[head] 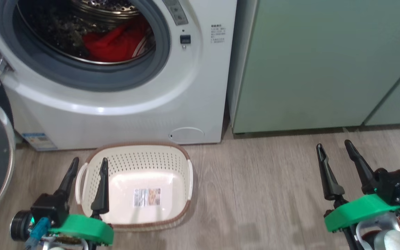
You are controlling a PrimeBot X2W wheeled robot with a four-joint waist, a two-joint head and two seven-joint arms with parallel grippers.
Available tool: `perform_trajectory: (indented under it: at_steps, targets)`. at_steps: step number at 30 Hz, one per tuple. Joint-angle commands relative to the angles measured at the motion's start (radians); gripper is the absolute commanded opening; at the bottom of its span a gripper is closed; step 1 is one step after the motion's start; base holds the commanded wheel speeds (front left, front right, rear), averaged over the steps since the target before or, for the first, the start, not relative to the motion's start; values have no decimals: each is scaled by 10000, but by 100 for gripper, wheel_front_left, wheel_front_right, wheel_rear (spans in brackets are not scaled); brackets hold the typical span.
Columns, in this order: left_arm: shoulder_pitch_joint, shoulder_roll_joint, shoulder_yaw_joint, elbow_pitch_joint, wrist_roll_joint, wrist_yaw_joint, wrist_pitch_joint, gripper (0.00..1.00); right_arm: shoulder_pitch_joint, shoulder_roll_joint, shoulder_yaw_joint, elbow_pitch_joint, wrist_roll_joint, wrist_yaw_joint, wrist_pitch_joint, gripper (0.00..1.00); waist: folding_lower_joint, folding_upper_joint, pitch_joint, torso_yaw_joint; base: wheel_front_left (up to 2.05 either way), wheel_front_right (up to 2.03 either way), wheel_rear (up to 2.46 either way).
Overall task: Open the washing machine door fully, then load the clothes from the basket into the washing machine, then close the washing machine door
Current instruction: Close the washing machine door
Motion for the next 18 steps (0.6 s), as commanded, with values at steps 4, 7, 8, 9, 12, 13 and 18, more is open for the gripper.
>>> perform_trajectory:
  at_steps: [4, 7, 8, 9, 12, 13, 18]
  targets:
    - [-383, -24, 431, -260, 84, -20, -51, 100, -161, -35, 232, -394, -36, 0, -34, 100, -2, 0, -17, 6, -208, 208, 0]
    - [-400, -25, 428, -301, 93, -75, -51, 100, -155, -35, 226, -393, -24, 0, -33, 100, -2, 0, -25, 13, -206, 206, 0]
    - [-393, -29, 427, -296, 91, -91, -51, 100, -152, -35, 224, -390, -19, 0, -33, 100, -2, 0, -29, 16, -181, 181, 0]
    - [-389, -32, 434, -294, 86, -104, -51, 100, -148, -35, 222, -385, -15, 0, -31, 100, -2, 0, -37, 18, -168, 168, 0]
    - [-383, -29, 454, -291, 92, -119, -51, 100, -137, -35, 221, -378, -7, 0, -31, 100, -2, 0, -57, 22, -149, 149, 0]
    - [-378, -29, 464, -293, 102, -119, -51, 100, -131, -35, 221, -377, 1, 0, -31, 100, -2, 0, -67, 24, -127, 127, 0]
    - [-351, -52, 483, -325, 144, -135, -51, 100, -107, -35, 217, -381, 32, 0, -31, 100, -2, 0, -96, 37, -86, 86, 0]
